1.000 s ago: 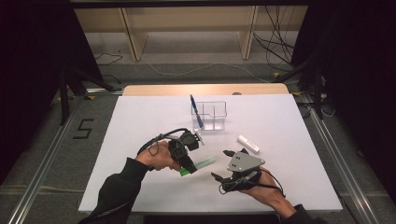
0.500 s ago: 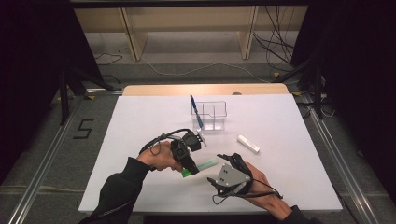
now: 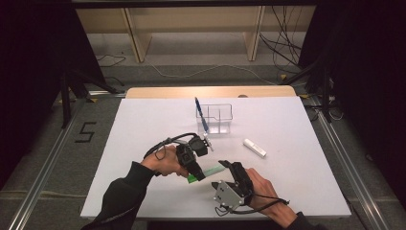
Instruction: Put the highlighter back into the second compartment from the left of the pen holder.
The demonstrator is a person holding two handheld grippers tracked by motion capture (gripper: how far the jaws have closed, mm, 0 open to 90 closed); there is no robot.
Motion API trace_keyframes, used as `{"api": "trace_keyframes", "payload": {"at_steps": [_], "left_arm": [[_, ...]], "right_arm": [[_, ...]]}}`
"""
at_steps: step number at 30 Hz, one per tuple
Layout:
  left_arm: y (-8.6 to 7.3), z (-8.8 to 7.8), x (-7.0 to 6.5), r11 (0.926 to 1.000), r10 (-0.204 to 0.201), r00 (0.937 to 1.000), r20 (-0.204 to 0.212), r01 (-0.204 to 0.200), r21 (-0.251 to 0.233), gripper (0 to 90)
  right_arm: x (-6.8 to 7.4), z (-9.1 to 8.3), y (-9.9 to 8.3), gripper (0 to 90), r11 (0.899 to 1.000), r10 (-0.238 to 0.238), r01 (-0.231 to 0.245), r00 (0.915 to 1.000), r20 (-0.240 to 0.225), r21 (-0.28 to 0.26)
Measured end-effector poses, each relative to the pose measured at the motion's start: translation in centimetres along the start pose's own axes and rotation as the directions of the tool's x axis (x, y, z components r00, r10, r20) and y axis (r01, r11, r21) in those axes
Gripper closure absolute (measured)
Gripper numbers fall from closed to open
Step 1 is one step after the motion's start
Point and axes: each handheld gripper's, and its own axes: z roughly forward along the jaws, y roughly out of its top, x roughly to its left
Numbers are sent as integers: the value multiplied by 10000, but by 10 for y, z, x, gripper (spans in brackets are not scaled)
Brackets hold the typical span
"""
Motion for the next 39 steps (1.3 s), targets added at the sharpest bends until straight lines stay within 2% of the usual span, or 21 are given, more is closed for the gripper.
{"api": "trace_keyframes", "payload": {"at_steps": [1, 2, 3, 6, 7, 9, 12, 14, 16, 17, 19, 20, 22, 23, 25, 28, 29, 30, 33, 39], "left_arm": [[0, 0, -1, 10000, -7, 10000, 55, 7, -25, 666], [0, 0, -1, 10000, -7, 10000, 55, 7, -25, 666], [0, 0, -2, 10000, 11, 10000, 91, -10, -75, 665], [1, -1, -4, 10000, 55, 10000, 46, -55, -74, 666], [1, -2, -4, 9999, 162, 9998, 80, -163, 20, 666], [2, -2, -4, 9999, 165, 9998, 98, -166, 13, 665], [2, -1, -5, 10000, 81, 9999, 123, -80, -58, 666], [2, 0, -6, 9999, 110, 9999, 127, -109, -75, 666], [3, 0, -6, 10000, 60, 9998, 167, -59, -64, 666], [3, 0, -6, 10000, 60, 9999, 159, -60, -36, 665], [4, -1, -6, 10000, 53, 9998, 170, -52, -50, 666], [4, -1, -6, 10000, 52, 9998, 201, -51, -44, 665], [4, 0, -6, 10000, -25, 9998, 199, 27, -93, 666], [4, 0, -6, 9998, -108, 9997, 207, 111, -156, 665], [4, 0, -6, 9999, -25, 9998, 221, 27, -101, 665], [4, -1, -6, 9999, -19, 9997, 239, 22, -114, 665], [4, -1, -6, 10000, 5, 9997, 263, -4, -46, 665], [4, 0, -7, 10000, 23, 9997, 251, -22, -50, 665], [5, 2, -7, 10000, 25, 9996, 265, -25, -21, 665], [5, 3, -7, 10000, 22, 9994, 356, -24, 65, 665]], "right_arm": [[2, 0, 1, 267, 9999, -102, 102, 9999, 81, 40], [2, 1, 1, 271, 9986, -522, 523, 9985, 148, -28], [5, 2, 1, 275, 9986, -529, 528, 9982, 276, 34], [9, 3, 3, 301, 9920, -1262, 1259, 9908, 483, 84], [11, 3, 3, 307, 9926, -1212, 1203, 9911, 548, 187], [12, 4, 4, 331, 9854, -1703, 1699, 9833, 640, 123], [17, 5, 5, 362, 9834, -1816, 1804, 9784, 991, 208], [20, 6, 6, 381, 9766, -2150, 2127, 9709, 1052, 322], [21, 6, 7, 393, 9742, -2254, 2226, 9682, 1085, 372], [24, 8, 7, 407, 9689, -2470, 2431, 9614, 1217, 456], [25, 8, 8, 417, 9659, -2580, 2533, 9585, 1215, 528], [27, 10, 8, 432, 9591, -2824, 2770, 9503, 1313, 578], [28, 10, 9, 448, 9564, -2911, 2843, 9465, 1394, 668], [29, 10, 9, 458, 9524, -3031, 2951, 9435, 1341, 767], [29, 11, 10, 470, 9442, -3278, 3188, 9345, 1385, 830], [31, 12, 10, 493, 9408, -3377, 3287, 9300, 1451, 831], [31, 12, 10, 500, 9375, -3472, 3385, 9261, 1477, 812], [32, 12, 10, 513, 9393, -3420, 3330, 9279, 1485, 824], [33, 12, 10, 537, 9350, -3537, 3445, 9226, 1541, 840], [34, 13, 9, 578, 9223, -3862, 3768, 9071, 1676, 859]]}}
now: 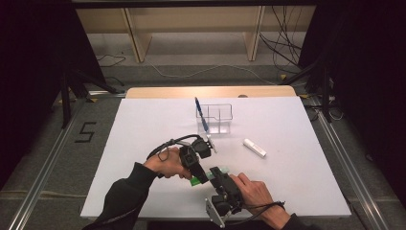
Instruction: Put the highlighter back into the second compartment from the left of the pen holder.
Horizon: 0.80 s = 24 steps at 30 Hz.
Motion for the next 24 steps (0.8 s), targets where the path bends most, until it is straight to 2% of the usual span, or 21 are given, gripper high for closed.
{"api": "trace_keyframes", "payload": {"at_steps": [9, 24], "left_arm": [[1, 0, 0, 10000, 17, 9999, 137, -17, 19, 665], [2, 2, -2, 10000, 13, 9996, 265, -14, 49, 665]], "right_arm": [[3, 0, 2, 637, 9990, -447, 448, 9990, -18, 11], [6, 0, 2, 732, 9977, -664, 664, 9978, -16, 129]]}}
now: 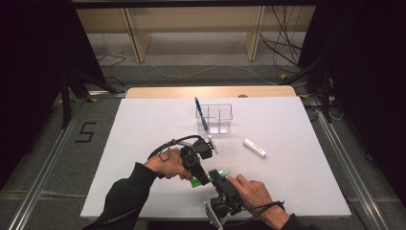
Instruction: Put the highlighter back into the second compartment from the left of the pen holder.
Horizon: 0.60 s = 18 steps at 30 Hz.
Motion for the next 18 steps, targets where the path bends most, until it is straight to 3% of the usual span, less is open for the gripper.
{"api": "trace_keyframes", "payload": {"at_steps": [6, 10, 14, 15, 16, 18], "left_arm": [[-1, 1, 1, 9999, -118, 9998, 190, 116, 97, 663], [0, 0, 1, 9997, -155, 9998, 109, 157, -190, 653], [-1, -4, 0, 9990, -144, 9997, 210, 153, -409, 496], [-2, -7, 0, 9983, -160, 9998, 148, 168, -559, 496], [-4, -12, -1, 9973, -146, 9999, 41, 149, -717, 425], [-7, -15, -1, 9958, -210, 9997, -91, 201, -897, 371]], "right_arm": [[2, 0, 0, 762, 9992, -369, 370, 9993, 60, -121], [2, 1, -1, 770, 9990, -436, 437, 9989, 152, -80], [-1, 0, -5, 771, 9993, -369, 369, 9993, 3, 62], [-1, 0, -5, 771, 9993, -369, 369, 9993, 3, 62], [0, -1, -7, 771, 9998, -136, 137, 9999, -47, 164], [-1, -1, -9, 771, 9999, -60, 61, 10000, -77, 159]]}}
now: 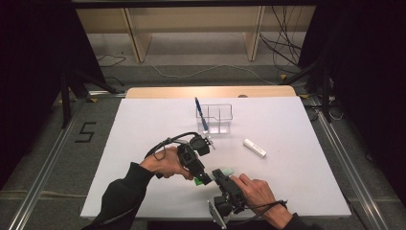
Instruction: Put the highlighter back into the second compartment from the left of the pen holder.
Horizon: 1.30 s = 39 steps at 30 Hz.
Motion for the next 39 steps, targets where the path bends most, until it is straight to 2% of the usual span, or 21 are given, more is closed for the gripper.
{"api": "trace_keyframes", "payload": {"at_steps": [4, 6, 9, 10, 12, 13, 14, 19, 20, 22, 25, 26, 27, 28, 29, 31, 32, 33, 36, 38, 39], "left_arm": [[-6, -5, -1, 9977, -137, 9998, -138, 127, -670, 292], [-14, -12, 0, 9900, -300, 9993, -223, 267, -1385, 271], [-21, -17, 1, 9814, -416, 9982, -437, 326, -1893, 254], [-29, -19, 2, 9723, -579, 9960, -686, 407, -2301, 248], [-33, -19, 3, 9693, -631, 9951, -760, 430, -2419, 245], [-40, -18, 5, 9578, -935, 9914, -912, 645, -2800, 239], [-44, -18, 6, 9528, -966, 9897, -1054, 613, -2975, 233], [-65, -15, 12, 9068, -1383, 9789, -1504, 641, -4166, 216], [-65, -15, 12, 9068, -1383, 9789, -1504, 641, -4166, 213], [-77, -12, 13, 8620, -1832, 9664, -1800, 699, -5021, 206], [-87, -9, 13, 8339, -2073, 9561, -2072, 619, -5485, 200], [-87, -9, 13, 8339, -2073, 9561, -2072, 619, -5485, 198], [-93, -8, 12, 8022, -2335, 9489, -2123, 646, -5935, 196], [-96, -7, 12, 7884, -2427, 9461, -2144, 636, -6119, 196], [-98, -7, 11, 7795, -2478, 9436, -2194, 597, -6235, 196], [-102, -6, 11, 7625, -2572, 9381, -2321, 495, -6451, 195], [-102, -6, 11, 7625, -2572, 9381, -2321, 495, -6451, 194], [-105, -6, 11, 7480, -2630, 9382, -2249, 510, -6618, 192], [-110, -5, 10, 7332, -2722, 9311, -2426, 374, -6790, 186], [-113, -5, 9, 7185, -2828, 9276, -2442, 363, -6946, 181], [-113, -5, 9, 7185, -2828, 9276, -2442, 363, -6946, 180]], "right_arm": [[-2, -1, -4, 771, 9996, 267, -267, 9996, -105, 88], [-8, 0, -10, 770, 9986, 520, -519, 9985, -180, 75], [-12, 1, -17, 770, 9884, 1521, -1517, 9874, -428, 117], [-15, 2, -20, 770, 9873, 1586, -1582, 9863, -447, 125], [-20, 4, -26, 770, 9779, 2091, -2084, 9763, -556, 169], [-22, 5, -28, 770, 9713, 2377, -2366, 9690, -670, 235], [-24, 7, -30, 770, 9663, 2573, -2565, 9642, -641, 211], [-35, 10, -40, 770, 9279, 3727, -3718, 9237, -886, 270], [-37, 12, -42, 770, 9142, 4046, -4048, 9087, -1030, 194], [-41, 13, -46, 770, 8765, 4802, -4806, 8696, -1150, 259], [-51, 18, -55, 770, 8231, 5648, -5669, 8113, -1508, 333], [-55, 20, -58, 770, 7967, 5997, -6038, 7839, -1608, 281], [-59, 22, -61, 770, 7762, 6246, -6300, 7626, -1682, 261], [-62, 24, -64, 770, 7495, 6546, -6614, 7344, -1793, 277], [-65, 26, -67, 770, 7168, 6889, -6965, 7005, -1864, 317], [-72, 30, -73, 770, 6659, 7354, -7453, 6482, -1976, 337], [-75, 32, -76, 770, 6398, 7559, -7677, 6205, -2088, 350], [-77, 34, -79, 770, 6136, 7751, -7888, 5926, -2193, 371], [-82, 39, -86, 770, 5410, 8216, -8399, 5165, -2410, 442], [-86, 43, -91, 770, 4888, 8487, -8711, 4623, -2571, 471], [-87, 44, -93, 770, 4640, 8609, -8843, 4365, -2615, 514]]}}
